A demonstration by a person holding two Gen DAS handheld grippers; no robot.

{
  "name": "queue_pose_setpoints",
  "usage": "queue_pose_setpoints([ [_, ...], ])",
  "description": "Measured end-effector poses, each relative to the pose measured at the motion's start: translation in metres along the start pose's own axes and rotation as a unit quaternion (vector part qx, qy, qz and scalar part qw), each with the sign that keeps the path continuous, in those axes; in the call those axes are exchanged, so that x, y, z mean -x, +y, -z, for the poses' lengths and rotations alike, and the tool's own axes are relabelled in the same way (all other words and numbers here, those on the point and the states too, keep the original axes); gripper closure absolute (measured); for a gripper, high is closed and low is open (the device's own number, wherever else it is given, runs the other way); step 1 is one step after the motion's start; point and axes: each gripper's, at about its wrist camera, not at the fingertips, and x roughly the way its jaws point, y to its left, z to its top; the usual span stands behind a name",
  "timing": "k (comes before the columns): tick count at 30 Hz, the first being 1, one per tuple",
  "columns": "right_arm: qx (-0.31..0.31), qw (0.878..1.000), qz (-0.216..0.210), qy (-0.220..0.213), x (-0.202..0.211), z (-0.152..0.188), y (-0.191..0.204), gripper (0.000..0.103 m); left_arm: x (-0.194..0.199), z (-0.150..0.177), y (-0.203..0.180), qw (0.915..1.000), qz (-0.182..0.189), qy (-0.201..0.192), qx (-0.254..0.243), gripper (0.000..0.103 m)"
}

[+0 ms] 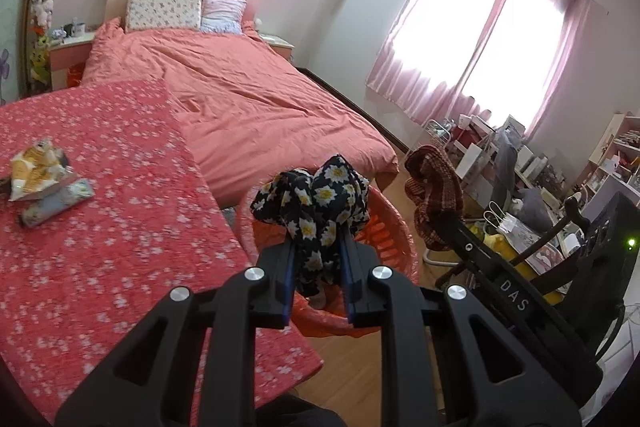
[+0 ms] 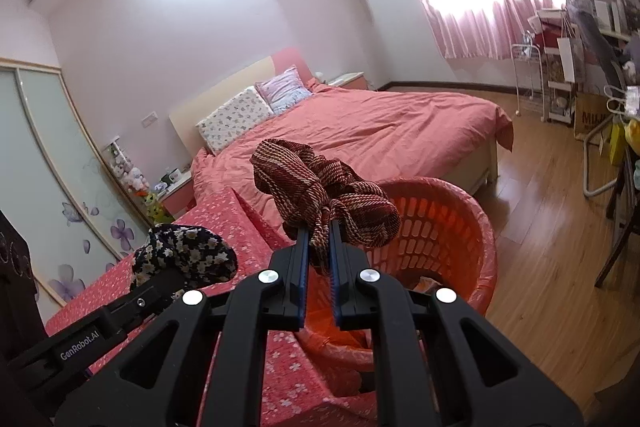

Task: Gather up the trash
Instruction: 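Carry the black floral cloth and plaid cloth over the orange basket, then open both tools to drop the two cloths into the basket, then move both open tools back over the snack packet and tube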

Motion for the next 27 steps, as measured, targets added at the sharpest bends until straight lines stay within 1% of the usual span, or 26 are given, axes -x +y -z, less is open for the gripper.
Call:
queue_pose_setpoints([
  [6, -0.014, 1.000, 0.004, 0.003, -0.013, -0.002, -0.013, 0.093, -0.032, 0.000, -0.008, 0.9997, 0.014, 0.018, -0.001, 0.082],
  [9, -0.022, 1.000, 0.007, 0.011, -0.025, -0.003, -0.020, 0.088, -0.052, 0.002, -0.007, 0.9994, 0.011, 0.032, 0.001, 0.071],
  [10, -0.025, 1.000, 0.009, 0.013, -0.026, -0.002, -0.021, 0.086, -0.060, 0.003, -0.006, 0.9992, 0.010, 0.039, 0.003, 0.067],
  [11, -0.033, 0.999, 0.010, 0.020, -0.032, -0.001, -0.025, 0.081, -0.069, 0.004, -0.004, 0.9989, 0.007, 0.047, 0.003, 0.064],
  [15, -0.042, 0.998, 0.017, 0.031, -0.038, 0.003, -0.032, 0.075, -0.088, 0.009, 0.005, 0.9978, -0.004, 0.066, 0.002, 0.059],
  [17, -0.041, 0.998, 0.024, 0.034, -0.037, 0.007, -0.032, 0.072, -0.090, 0.010, 0.011, 0.9976, -0.009, 0.069, 0.005, 0.057],
  [22, -0.030, 0.998, 0.029, 0.041, -0.035, 0.009, -0.022, 0.072, -0.085, 0.013, 0.025, 0.9974, -0.027, 0.066, 0.004, 0.053],
  [25, -0.015, 0.999, 0.027, 0.042, -0.036, 0.005, -0.014, 0.072, -0.070, 0.013, 0.038, 0.9974, -0.044, 0.057, 0.003, 0.050],
  [27, -0.007, 0.999, 0.022, 0.043, -0.036, 0.005, -0.006, 0.069, -0.060, 0.012, 0.046, 0.9974, -0.051, 0.051, 0.008, 0.050],
])
